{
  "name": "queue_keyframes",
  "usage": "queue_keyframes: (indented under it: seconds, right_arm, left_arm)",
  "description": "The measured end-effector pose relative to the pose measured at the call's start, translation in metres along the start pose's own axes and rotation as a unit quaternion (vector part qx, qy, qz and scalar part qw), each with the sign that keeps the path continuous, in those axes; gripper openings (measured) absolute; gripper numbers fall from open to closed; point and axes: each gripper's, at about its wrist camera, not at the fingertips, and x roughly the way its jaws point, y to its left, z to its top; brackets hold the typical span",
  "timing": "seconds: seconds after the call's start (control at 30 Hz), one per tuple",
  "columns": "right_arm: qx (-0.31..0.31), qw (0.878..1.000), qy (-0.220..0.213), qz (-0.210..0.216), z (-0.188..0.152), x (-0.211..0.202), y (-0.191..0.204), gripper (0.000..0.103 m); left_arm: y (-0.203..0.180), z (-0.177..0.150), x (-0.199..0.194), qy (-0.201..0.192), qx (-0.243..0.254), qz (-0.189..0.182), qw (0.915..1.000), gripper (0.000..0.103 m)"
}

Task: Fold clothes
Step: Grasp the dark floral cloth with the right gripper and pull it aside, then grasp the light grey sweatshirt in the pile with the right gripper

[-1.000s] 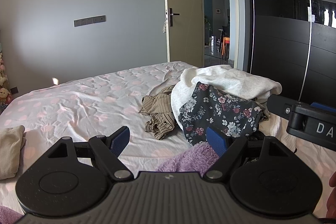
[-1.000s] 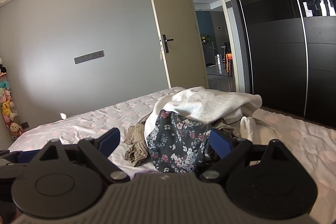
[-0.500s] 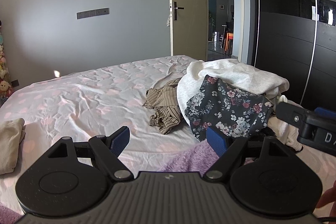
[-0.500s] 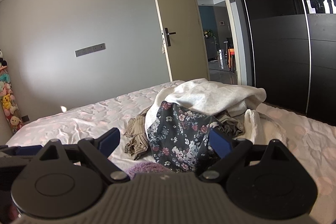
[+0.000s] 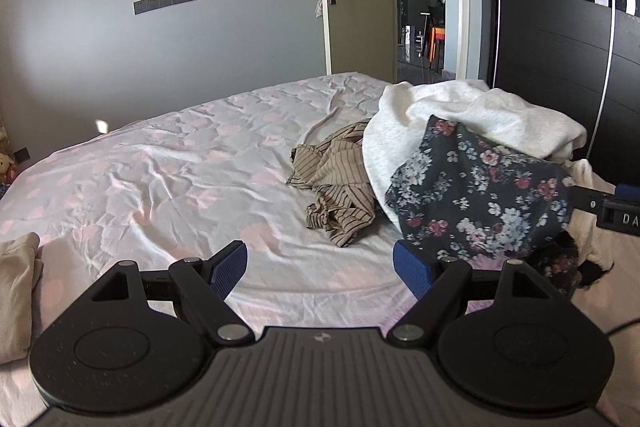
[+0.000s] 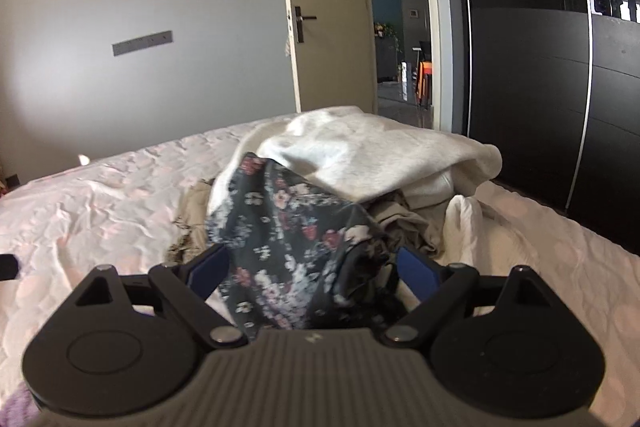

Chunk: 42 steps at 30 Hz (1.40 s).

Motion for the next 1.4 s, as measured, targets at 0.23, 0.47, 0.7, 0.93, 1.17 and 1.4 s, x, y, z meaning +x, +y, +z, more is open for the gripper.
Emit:
queue_keyframes:
  seconds: [0.23,0.47,0.7,0.93,1.17,1.4]
  right_arm:
    - [0.010,0.999,0.043,-0.010,0.011,0.071,-0.018,0.069]
    - [0.009,0.998,0.057,-0.019,0.015,0.077,-0.034,0.010]
    - [0.012,0.995,0.011,-0.097,0.018,0.022,-0.066,0.008]
    - [-0.016,0.971,-0.013,-0.239,0.036,-0.026,-0.111,0.008]
    - [-0.031,0.973,0.029,-0.226,0.036,-0.020,-0.126,0.018]
    - [-0.050,0.995,0.007,-0.090,0.090,0.027,-0.074,0.065]
  left_arm:
    - [0.017,0.008,0.036,0.031,-0.026,0.013,0.9991,0.080]
    - [0.024,0.012,0.066,0.061,-0.022,0.012,0.9978,0.080]
    - [0.020,0.017,0.087,0.073,-0.009,0.006,0.9973,0.080]
    - [0.015,0.027,0.095,0.067,-0.014,-0.004,0.9977,0.080]
    - [0.011,0.034,0.102,0.074,-0.009,-0.007,0.9972,0.080]
    - [0.018,0.044,0.111,0.085,-0.027,-0.002,0.9961,0.080]
